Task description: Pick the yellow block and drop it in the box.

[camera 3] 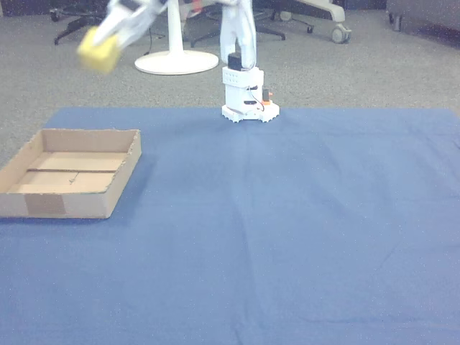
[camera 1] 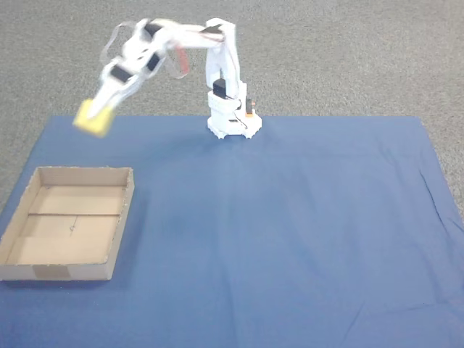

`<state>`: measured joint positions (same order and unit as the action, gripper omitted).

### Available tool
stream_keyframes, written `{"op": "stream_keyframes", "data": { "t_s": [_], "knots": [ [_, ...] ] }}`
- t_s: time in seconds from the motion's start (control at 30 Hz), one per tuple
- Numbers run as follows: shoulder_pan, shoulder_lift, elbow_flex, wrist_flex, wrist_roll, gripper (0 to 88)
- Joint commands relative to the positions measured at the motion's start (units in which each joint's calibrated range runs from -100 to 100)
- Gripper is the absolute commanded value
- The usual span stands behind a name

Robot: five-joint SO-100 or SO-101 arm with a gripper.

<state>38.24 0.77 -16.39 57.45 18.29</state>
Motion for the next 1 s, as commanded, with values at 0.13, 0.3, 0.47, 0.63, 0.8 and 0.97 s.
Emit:
{"op": "stream_keyframes", "data": {
  "t_s": [0.13,0.3,0.47,0.63,0.8,0.97],
  "knots": [
    [1.8,25.9,-20.3,-7.0,2.6,19.1],
    [1.1,35.3,-24.1,-6.9,5.5,19.0],
    [0.7,40.6,-25.5,-5.5,7.7,18.6],
    [0.7,41.6,-24.3,-7.3,8.3,37.3],
    [-0.1,30.4,-7.3,-15.4,9.9,35.6],
    [-3.0,-8.3,24.0,-19.5,-1.0,0.2]
  ]
}}
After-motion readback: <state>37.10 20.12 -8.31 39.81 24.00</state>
